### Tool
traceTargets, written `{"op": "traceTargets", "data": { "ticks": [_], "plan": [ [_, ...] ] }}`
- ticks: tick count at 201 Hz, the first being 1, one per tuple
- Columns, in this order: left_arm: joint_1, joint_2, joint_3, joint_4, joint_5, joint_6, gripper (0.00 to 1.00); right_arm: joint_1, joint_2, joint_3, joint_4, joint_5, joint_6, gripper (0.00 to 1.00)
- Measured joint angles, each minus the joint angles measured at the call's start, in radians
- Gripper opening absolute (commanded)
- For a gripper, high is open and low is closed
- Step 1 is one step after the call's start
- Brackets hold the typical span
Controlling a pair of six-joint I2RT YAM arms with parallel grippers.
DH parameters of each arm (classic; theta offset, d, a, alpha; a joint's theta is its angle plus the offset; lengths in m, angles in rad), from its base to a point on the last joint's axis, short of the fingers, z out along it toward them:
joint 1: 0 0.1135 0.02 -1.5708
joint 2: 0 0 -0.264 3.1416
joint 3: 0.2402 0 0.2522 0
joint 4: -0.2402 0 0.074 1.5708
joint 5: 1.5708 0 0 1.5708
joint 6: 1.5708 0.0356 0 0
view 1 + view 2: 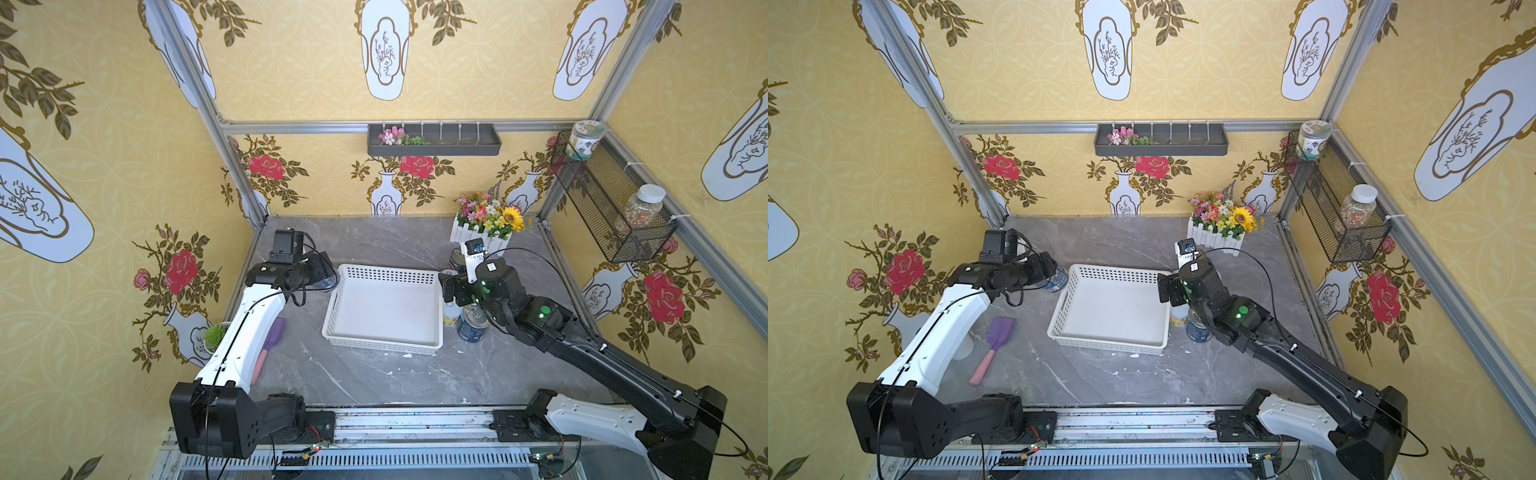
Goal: Put the canned food in the basket
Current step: Place the canned food in the basket.
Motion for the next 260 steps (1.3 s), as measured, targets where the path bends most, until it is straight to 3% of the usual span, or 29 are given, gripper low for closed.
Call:
{"op": "traceTargets", "data": {
  "ticks": [44, 96, 132, 260],
  "plan": [
    [-0.039, 0.002, 0.003, 0.026, 0.082, -0.006, 0.69, 0.0, 0.0, 0.0, 0.0, 0.002, 0.0, 0.97],
    [-0.125, 0.068, 0.072, 0.014, 0.1, -0.025, 0.69, 0.0, -0.005, 0.0, -0.001, 0.019, -0.003, 0.97],
    [-0.13, 0.148, 0.196, -0.033, 0.028, -0.033, 0.68, 0.0, -0.006, 0.0, -0.001, 0.023, -0.003, 0.97],
    [-0.163, 0.214, 0.117, -0.019, -0.004, 0.003, 0.67, 0.0, -0.031, -0.005, -0.001, 0.027, -0.003, 0.97]
  ]
}}
